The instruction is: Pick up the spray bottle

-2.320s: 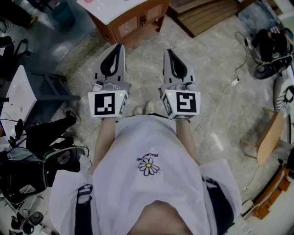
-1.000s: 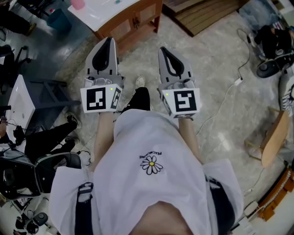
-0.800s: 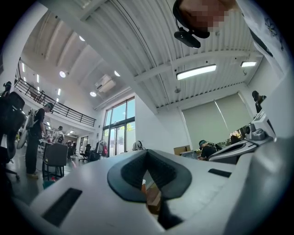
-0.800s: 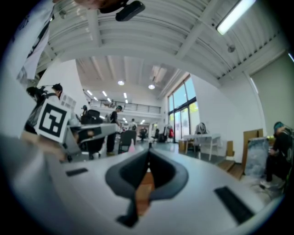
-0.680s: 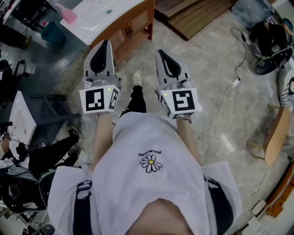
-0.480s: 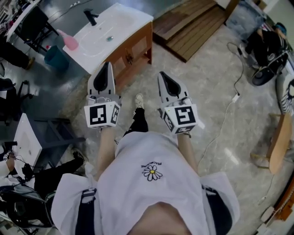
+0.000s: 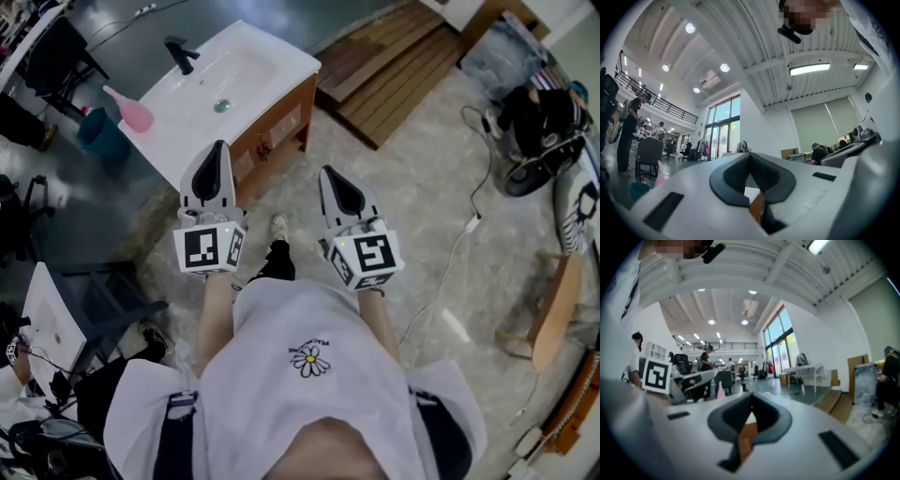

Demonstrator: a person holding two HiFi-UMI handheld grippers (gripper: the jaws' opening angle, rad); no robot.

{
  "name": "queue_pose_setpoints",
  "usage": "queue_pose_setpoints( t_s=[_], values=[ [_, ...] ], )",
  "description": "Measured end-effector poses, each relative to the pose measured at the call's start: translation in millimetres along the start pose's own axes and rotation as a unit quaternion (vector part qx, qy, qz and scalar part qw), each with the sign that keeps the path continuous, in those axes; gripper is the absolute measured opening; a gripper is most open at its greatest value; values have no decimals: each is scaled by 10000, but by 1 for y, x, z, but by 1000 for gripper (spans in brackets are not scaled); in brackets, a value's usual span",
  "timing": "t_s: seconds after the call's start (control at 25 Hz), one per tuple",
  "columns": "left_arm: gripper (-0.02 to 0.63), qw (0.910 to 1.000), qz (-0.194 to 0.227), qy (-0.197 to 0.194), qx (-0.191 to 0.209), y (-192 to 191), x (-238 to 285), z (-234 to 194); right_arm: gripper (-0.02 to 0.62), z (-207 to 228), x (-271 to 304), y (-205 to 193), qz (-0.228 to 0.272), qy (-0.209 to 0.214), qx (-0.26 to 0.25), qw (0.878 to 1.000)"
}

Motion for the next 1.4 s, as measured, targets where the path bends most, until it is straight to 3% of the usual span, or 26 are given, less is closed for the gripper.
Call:
queue_pose_setpoints(
  t_s=[0.4,0.56,0.8,1.0,1.24,1.4],
  values=[
    [16,9995,-168,195,-208,-49,97,-75,29,6,151,14,-506,274,-506,9971],
    [15,9990,146,423,11,-51,121,-102,29,6,203,20,-524,466,-546,9960],
    [15,9970,296,696,179,-51,137,-123,28,0,246,22,-366,616,-271,9971],
    [16,9947,229,989,146,-52,138,-126,29,-10,277,21,-387,1368,-116,9898],
    [15,9864,21,1607,352,-55,141,-146,29,-24,316,41,-99,1658,-1125,9797],
    [16,9792,55,1970,488,-53,150,-149,29,-16,332,55,47,1939,-1034,9755]
  ],
)
Point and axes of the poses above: the fingertips, and each gripper's own axes: x forward along the fingers, z to its right, y out of its top, the point moved 10 cm from there along -x, backward along the fingers, and after that the axes turned 14 degrees about x, right-handed, at the moved point
